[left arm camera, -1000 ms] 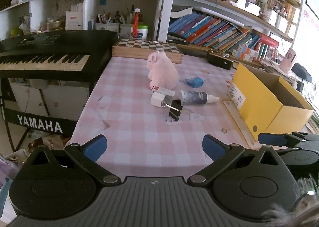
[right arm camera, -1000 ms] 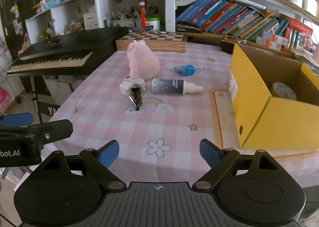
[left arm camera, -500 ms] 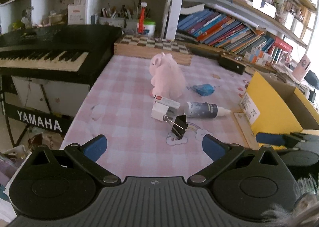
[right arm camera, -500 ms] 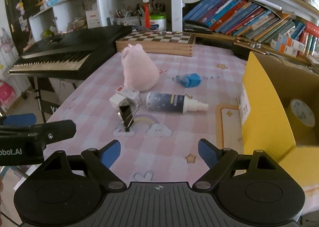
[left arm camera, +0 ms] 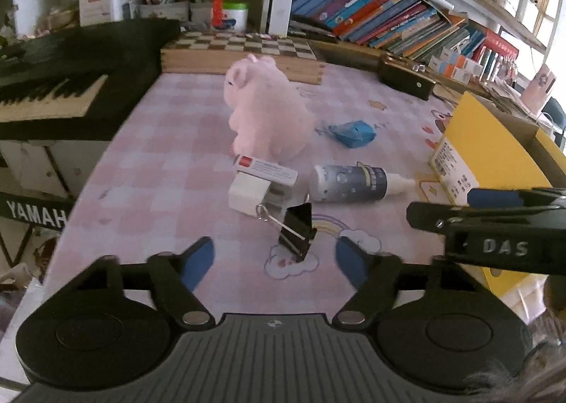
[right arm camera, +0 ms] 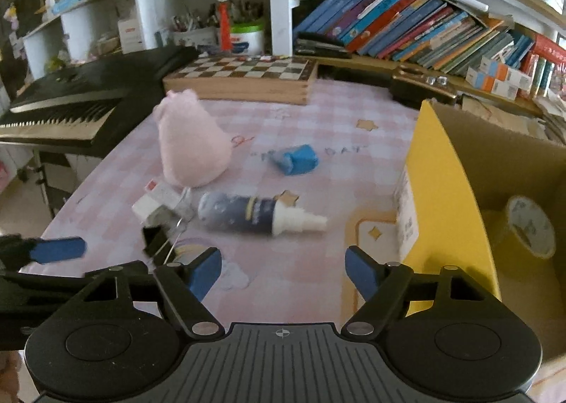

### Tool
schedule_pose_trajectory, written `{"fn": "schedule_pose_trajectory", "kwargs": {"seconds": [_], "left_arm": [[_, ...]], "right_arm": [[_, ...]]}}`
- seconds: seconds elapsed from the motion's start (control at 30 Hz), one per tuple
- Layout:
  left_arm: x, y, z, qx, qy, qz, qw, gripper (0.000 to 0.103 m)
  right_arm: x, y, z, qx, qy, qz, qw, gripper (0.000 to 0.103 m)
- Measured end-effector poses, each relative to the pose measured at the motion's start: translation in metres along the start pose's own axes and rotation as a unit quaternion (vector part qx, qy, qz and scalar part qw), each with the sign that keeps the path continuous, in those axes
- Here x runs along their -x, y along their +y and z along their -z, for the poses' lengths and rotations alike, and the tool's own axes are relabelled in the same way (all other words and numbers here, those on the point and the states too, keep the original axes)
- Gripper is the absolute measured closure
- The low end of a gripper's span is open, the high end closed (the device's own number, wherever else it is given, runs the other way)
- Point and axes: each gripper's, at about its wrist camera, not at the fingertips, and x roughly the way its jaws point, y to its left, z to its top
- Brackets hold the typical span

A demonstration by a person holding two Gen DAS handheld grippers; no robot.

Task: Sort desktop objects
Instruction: 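Reach the left gripper to the black binder clip and close on it, then grasp the white spray bottle with the right gripper while the left lifts the clip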

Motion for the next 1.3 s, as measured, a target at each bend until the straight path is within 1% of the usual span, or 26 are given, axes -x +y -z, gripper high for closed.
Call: {"fn": "schedule_pose_trajectory", "kwargs": {"seconds": [0.03, 0.1, 0.2, 0.27, 0.33, 0.47, 0.6, 0.7, 0.77, 0.83, 0.9, 0.97, 1.07, 1.13, 1.2, 1.23, 1.27, 1.3], "left_arm": [[-0.005, -0.001, 0.0, 0.001, 0.003, 0.003, 1.0, 0.043], [-0.014, -0.005, -0.001, -0.001, 0.01, 0.006, 0.9999, 0.048], [-0.026, -0.016, -0.003, -0.025, 0.007, 0.01, 0.9996, 0.057], [-0.033, -0.022, -0.004, -0.04, 0.007, 0.007, 0.9992, 0.071], [-0.037, -0.022, -0.005, -0.046, 0.015, 0.005, 0.9988, 0.087], [-0.033, -0.016, -0.005, -0.045, 0.016, 0.011, 0.9988, 0.09], [-0.02, -0.004, -0.005, -0.034, 0.009, 0.016, 0.9992, 0.092], [-0.008, 0.005, -0.005, -0.018, 0.001, 0.013, 0.9997, 0.094], [-0.002, 0.011, -0.006, -0.003, -0.003, 0.009, 1.0, 0.096], [0.004, 0.016, -0.007, 0.01, -0.007, 0.004, 0.9999, 0.096], [0.009, 0.021, -0.008, 0.022, -0.012, 0.001, 0.9997, 0.096], [0.012, 0.024, -0.009, 0.027, -0.013, -0.002, 0.9995, 0.096], [0.013, 0.026, -0.008, 0.032, -0.012, -0.004, 0.9994, 0.096], [0.014, 0.027, -0.007, 0.031, -0.011, -0.004, 0.9994, 0.096], [0.013, 0.026, -0.006, 0.027, -0.01, -0.001, 0.9996, 0.096], [0.013, 0.025, -0.006, 0.025, -0.008, 0.001, 0.9996, 0.096], [0.011, 0.024, -0.006, 0.023, -0.005, 0.003, 0.9997, 0.095], [0.009, 0.023, -0.005, 0.021, 0.0, 0.003, 0.9998, 0.094]], "right_arm": [[0.0, -0.001, -0.001, 0.004, -0.003, 0.0, 1.0, 0.024], [-0.002, 0.0, -0.004, 0.013, -0.005, -0.001, 1.0, 0.024], [-0.006, -0.004, -0.007, 0.018, -0.004, -0.001, 1.0, 0.024], [-0.009, -0.006, -0.009, 0.02, -0.002, -0.001, 1.0, 0.024], [-0.012, -0.006, -0.011, 0.023, -0.001, -0.006, 1.0, 0.024], [-0.019, -0.002, -0.015, 0.043, -0.001, -0.021, 0.999, 0.024], [-0.033, 0.009, -0.022, 0.094, 0.005, -0.044, 0.995, 0.024], [-0.046, 0.013, -0.03, 0.118, 0.004, -0.056, 0.991, 0.025], [-0.057, 0.016, -0.035, 0.128, 0.017, -0.066, 0.989, 0.025], [-0.069, 0.023, -0.038, 0.156, 0.045, -0.076, 0.984, 0.025], [-0.077, 0.032, -0.037, 0.188, 0.058, -0.085, 0.977, 0.024], [-0.084, 0.041, -0.035, 0.227, 0.057, -0.074, 0.969, 0.024], [-0.095, 0.047, -0.035, 0.251, 0.065, -0.062, 0.964, 0.024], [-0.098, 0.044, -0.04, 0.235, 0.072, -0.073, 0.966, 0.029], [-0.1, 0.044, -0.043, 0.218, 0.084, -0.079, 0.969, 0.049], [-0.099, 0.042, -0.045, 0.207, 0.093, -0.083, 0.97, 0.053], [-0.098, 0.04, -0.045, 0.194, 0.103, -0.089, 0.972, 0.062], [-0.096, 0.037, -0.044, 0.175, 0.117, -0.101, 0.972, 0.068]]}}
